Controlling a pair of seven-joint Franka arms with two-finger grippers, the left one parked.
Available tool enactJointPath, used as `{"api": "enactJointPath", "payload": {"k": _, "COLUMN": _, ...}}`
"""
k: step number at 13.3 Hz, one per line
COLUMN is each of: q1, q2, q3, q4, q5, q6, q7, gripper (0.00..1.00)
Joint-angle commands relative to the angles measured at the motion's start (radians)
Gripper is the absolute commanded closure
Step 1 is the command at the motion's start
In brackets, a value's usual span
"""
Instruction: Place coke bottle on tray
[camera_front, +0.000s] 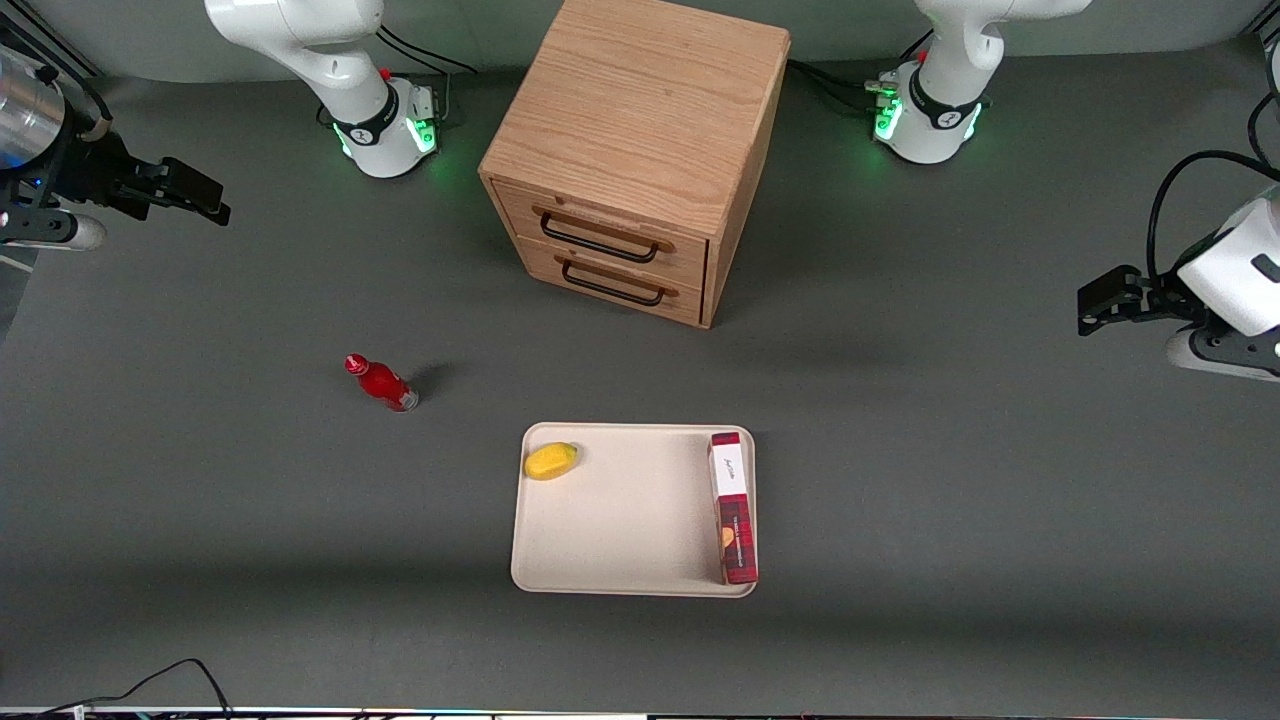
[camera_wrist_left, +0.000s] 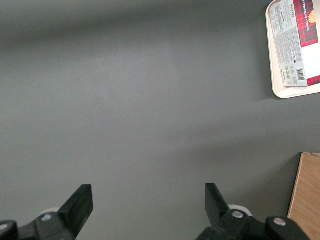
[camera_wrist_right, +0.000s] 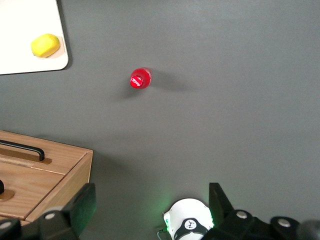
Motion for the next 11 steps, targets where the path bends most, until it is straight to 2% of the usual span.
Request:
{"api": "enactJointPath", "payload": {"k": 1, "q1": 0.007, "q2": 0.009, "q3": -0.002, "q4": 0.029, "q5": -0.015, "q6": -0.025, "q7": 0.036, "gripper": 0.0}}
{"api": "enactJointPath", "payload": {"k": 9, "q1": 0.012, "q2": 0.004, "q3": 0.004, "q4": 0.017, "q5": 0.0, "q6": -0.025, "q7": 0.042, "gripper": 0.0}}
{"api": "enactJointPath", "payload": {"k": 11, "q1": 0.014, "q2": 0.004, "q3": 0.008, "q4": -0.07, "q5": 0.011, "q6": 0.039, "q7": 0.044, "gripper": 0.0}}
